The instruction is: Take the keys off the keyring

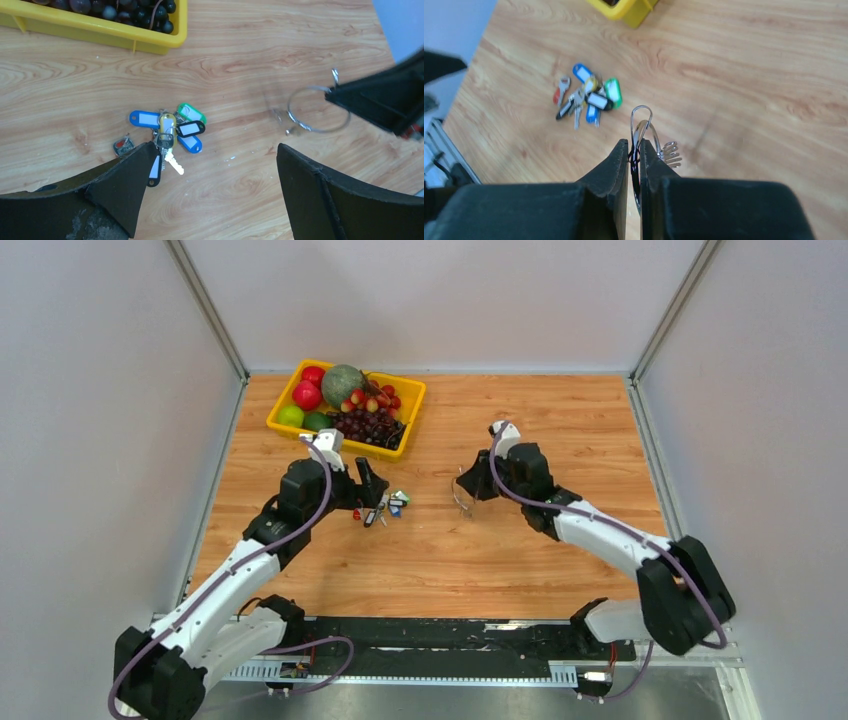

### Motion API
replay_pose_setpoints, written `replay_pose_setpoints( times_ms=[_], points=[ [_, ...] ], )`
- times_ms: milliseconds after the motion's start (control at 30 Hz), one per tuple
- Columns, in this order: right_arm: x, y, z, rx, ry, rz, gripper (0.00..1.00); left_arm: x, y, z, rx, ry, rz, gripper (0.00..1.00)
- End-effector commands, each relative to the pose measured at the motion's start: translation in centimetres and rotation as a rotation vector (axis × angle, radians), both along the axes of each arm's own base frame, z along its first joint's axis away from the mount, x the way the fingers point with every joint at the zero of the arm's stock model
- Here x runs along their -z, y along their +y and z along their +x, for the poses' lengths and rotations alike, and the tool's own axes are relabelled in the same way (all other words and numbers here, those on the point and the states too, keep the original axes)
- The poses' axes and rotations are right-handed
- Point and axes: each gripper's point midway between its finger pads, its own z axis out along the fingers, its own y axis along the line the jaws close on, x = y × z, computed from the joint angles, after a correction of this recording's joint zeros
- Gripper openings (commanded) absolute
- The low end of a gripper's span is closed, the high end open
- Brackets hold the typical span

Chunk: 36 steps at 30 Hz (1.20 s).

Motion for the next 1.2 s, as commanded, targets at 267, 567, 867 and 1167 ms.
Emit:
replay_pose_setpoints(
  times_ms=[267,567,867,1167],
  points=[
    [-2.3,-1.9,13.4,0.164,0.118,0.209,0.95,-0.7,1.4,-2.3,0.016,-0.041,0.028,1.00],
    [-7.9,-10.7,12.3,0.448,-0.068,0.026,1.00,-2.4,4.0,-2.5,-0.141,0.000,0.039,1.00],
    [-19.3,-16.1,2.7,0.508,-0.396,-0.006,1.00,-12.7,9.6,-2.4,-0.385,-0.194,0.099,1.00],
    [-28.1,-20.2,-5.8,0.617,-0.658,0.137,1.00,-20.5,14.2,-5.1,-0.520,-0.419,0.119,1.00]
  ],
)
